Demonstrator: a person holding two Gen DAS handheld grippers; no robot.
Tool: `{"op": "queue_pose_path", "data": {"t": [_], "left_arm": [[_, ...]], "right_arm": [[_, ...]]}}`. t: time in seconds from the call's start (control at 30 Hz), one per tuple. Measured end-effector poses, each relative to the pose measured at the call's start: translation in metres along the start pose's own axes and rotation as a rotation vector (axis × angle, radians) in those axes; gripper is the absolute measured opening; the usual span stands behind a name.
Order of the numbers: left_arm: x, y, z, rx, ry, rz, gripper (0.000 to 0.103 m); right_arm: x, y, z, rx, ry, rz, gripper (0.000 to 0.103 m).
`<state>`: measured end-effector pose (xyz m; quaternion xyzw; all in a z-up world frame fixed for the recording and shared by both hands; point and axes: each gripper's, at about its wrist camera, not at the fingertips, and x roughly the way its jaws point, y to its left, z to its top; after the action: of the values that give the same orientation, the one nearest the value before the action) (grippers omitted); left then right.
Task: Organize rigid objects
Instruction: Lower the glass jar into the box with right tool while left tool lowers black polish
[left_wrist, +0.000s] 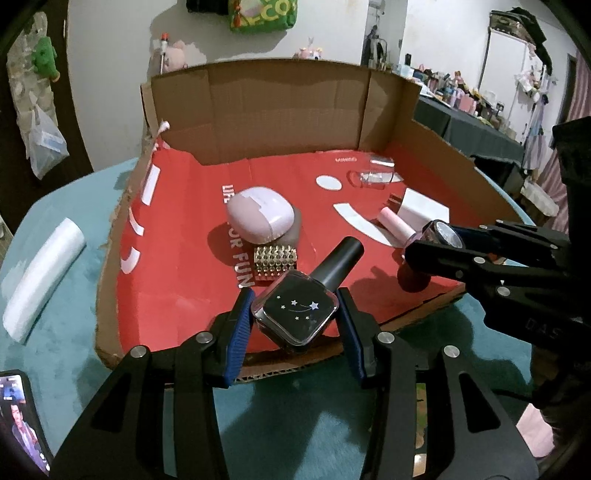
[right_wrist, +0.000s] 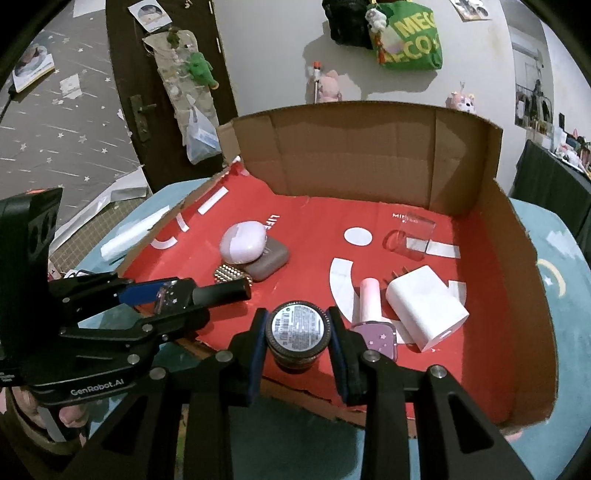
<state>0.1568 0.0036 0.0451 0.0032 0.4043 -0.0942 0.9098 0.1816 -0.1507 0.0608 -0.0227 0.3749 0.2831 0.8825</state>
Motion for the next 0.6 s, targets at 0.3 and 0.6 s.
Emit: {"op": "queue_pose_path", "data": {"t": [0.3, 0.6], "left_arm": [[0.015, 0.0, 0.001, -0.001, 0.044, -0.01, 0.042], [0.019, 0.003, 0.002, -0.017, 0.055, -0.012, 0.042]], "right_arm": [[0.014, -0.008, -0.003, 0.014, 0.034, 0.012, 0.033], [0.01, -0.016, -0.01, 0.058, 0.092, 0.055, 0.033]]}}
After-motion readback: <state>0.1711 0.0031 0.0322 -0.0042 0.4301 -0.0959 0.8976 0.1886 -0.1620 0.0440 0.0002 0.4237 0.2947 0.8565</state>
